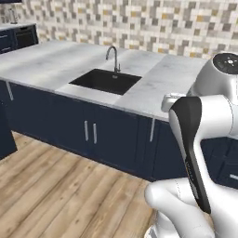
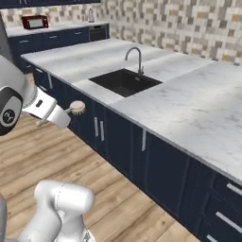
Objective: Locate and retrieve the dish brush and dish brush from the cabinet. Place them next to the sink.
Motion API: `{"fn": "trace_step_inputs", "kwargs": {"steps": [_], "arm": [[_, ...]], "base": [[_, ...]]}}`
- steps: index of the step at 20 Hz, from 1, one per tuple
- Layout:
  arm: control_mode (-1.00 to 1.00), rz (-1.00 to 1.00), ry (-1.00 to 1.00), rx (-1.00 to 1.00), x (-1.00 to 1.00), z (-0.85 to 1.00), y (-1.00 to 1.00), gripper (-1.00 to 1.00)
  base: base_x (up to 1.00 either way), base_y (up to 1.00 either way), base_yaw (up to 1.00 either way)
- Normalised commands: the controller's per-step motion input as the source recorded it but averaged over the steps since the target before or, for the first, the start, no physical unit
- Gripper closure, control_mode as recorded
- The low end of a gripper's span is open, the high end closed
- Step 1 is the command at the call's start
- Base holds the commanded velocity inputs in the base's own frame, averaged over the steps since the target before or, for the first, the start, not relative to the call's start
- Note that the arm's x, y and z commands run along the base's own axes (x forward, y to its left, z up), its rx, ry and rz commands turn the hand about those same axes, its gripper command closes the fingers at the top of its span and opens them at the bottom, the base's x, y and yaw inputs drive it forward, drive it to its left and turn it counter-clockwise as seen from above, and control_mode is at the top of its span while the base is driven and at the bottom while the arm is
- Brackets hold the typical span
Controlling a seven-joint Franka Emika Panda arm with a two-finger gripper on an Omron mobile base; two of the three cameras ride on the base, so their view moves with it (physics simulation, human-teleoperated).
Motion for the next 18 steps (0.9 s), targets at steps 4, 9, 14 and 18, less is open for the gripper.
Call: {"fn": "trace_step_inputs", "kwargs": {"steps": [4, 9, 14, 18], "arm": [[1.0, 0.0, 0.0, 0.0, 0.0, 0.0, 0.0, 1.0], [1.0, 0.0, 0.0, 0.0, 0.0, 0.0, 0.0, 1.0], [1.0, 0.0, 0.0, 0.0, 0.0, 0.0, 0.0, 1.0], [1.0, 0.0, 0.0, 0.0, 0.0, 0.0, 0.0, 1.0]], "base": [[0.0, 0.0, -0.47], [0.0, 0.0, -0.47], [0.29, -0.02, -0.35], [0.55, -0.08, -0.23]]}}
